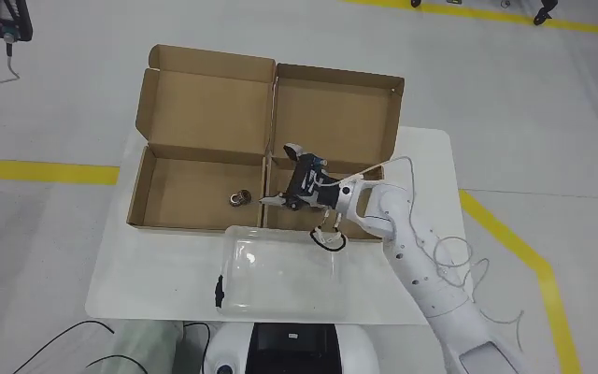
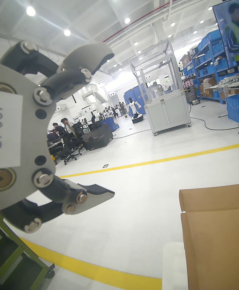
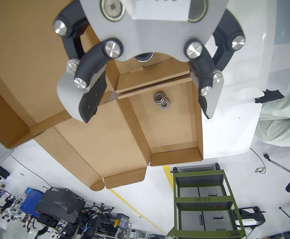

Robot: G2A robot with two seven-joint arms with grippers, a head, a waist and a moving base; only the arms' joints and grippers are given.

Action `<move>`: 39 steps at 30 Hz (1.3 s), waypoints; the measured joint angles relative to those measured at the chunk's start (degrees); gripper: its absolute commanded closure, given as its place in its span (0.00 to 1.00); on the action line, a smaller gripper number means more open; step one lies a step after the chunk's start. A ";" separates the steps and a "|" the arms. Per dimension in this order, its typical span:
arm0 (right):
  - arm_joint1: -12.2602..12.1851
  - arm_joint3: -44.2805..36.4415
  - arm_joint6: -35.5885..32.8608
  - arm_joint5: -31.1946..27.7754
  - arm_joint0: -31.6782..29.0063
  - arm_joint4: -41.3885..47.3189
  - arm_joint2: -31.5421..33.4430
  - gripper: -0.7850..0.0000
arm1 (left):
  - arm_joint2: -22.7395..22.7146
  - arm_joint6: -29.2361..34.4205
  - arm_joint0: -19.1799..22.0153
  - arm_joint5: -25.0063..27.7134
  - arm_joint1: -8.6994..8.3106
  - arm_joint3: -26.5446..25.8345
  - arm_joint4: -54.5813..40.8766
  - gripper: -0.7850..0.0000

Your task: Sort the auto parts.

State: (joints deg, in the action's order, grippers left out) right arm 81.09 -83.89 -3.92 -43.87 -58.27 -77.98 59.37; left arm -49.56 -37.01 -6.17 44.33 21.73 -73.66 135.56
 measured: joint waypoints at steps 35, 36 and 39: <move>-6.15 -33.84 1.32 16.78 -41.36 1.31 28.69 0.00 | 0.00 0.00 0.00 0.00 0.00 0.00 0.00 0.00; -6.21 -34.35 1.75 17.09 -42.22 1.39 29.17 0.00 | 0.00 0.00 0.00 0.00 0.00 0.00 0.00 0.00; -6.39 -35.88 3.18 17.94 -44.85 1.32 30.64 0.00 | 0.00 0.00 0.00 0.00 0.00 0.00 0.00 0.00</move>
State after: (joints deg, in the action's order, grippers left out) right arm 74.70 -119.76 -0.75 -25.93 -103.12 -76.66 90.01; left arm -49.56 -37.01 -6.17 44.33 21.73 -73.66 135.56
